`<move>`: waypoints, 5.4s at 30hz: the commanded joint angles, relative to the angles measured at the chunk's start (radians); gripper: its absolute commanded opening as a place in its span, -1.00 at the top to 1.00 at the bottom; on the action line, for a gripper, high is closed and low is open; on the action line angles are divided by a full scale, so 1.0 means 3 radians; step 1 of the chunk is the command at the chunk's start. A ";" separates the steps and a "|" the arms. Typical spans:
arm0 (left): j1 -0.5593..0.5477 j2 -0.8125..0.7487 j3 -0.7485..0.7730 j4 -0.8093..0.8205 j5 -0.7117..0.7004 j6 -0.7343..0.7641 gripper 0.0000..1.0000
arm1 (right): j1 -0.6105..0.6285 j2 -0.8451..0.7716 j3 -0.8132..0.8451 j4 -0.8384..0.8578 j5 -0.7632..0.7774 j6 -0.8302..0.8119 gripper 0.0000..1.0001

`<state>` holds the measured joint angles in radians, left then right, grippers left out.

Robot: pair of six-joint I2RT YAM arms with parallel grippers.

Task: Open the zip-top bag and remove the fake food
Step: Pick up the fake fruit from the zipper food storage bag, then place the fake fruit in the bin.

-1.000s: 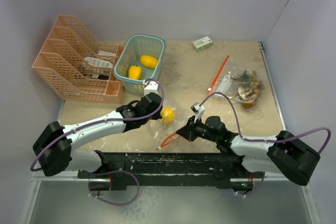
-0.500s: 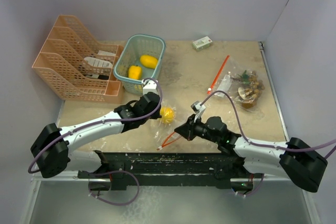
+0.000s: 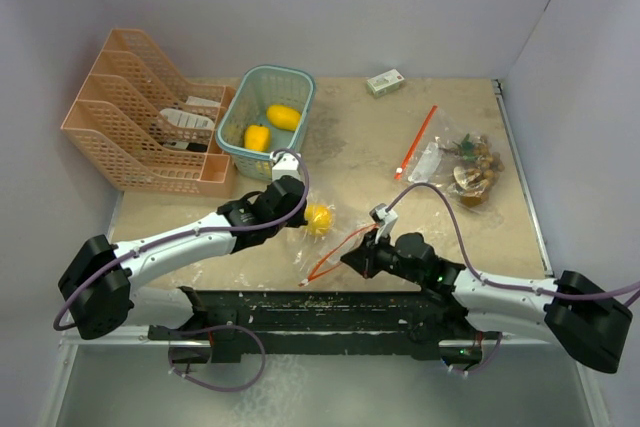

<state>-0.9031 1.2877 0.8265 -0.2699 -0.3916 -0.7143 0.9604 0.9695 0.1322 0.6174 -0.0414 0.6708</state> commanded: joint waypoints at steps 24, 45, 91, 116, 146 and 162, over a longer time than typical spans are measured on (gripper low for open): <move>0.0038 -0.0185 -0.0104 0.0043 -0.0011 -0.0012 1.00 | 0.0015 0.1295 0.0887 0.0130 0.0323 -0.0384 0.73; 0.0057 -0.0269 -0.0541 0.0117 0.0025 -0.0117 1.00 | 0.0015 0.2038 0.1424 0.0305 0.0381 -0.0465 0.23; 0.0070 -0.0107 -0.0109 0.0317 0.0662 0.0014 1.00 | -0.0087 0.2068 0.1769 0.0131 0.1081 -0.1561 -0.78; 0.0290 0.0121 -0.0015 0.0140 0.0612 -0.0018 1.00 | -0.0092 -0.0555 0.1409 -0.1156 0.1166 -0.1326 0.29; 0.0324 -0.0498 -0.0211 -0.0125 0.0561 -0.0004 0.90 | -0.0653 0.3583 0.5962 -0.1977 0.0363 -0.1923 -0.85; 0.0341 0.0144 0.0609 0.0287 0.0756 0.0283 1.00 | -0.0831 0.0591 0.3440 -0.1249 0.1307 -0.1612 -0.92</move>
<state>-0.8070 1.2652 0.8700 -0.2848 -0.1879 -0.6868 0.7288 1.3853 1.3205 0.1757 0.2070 0.1364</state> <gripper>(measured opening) 0.006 0.979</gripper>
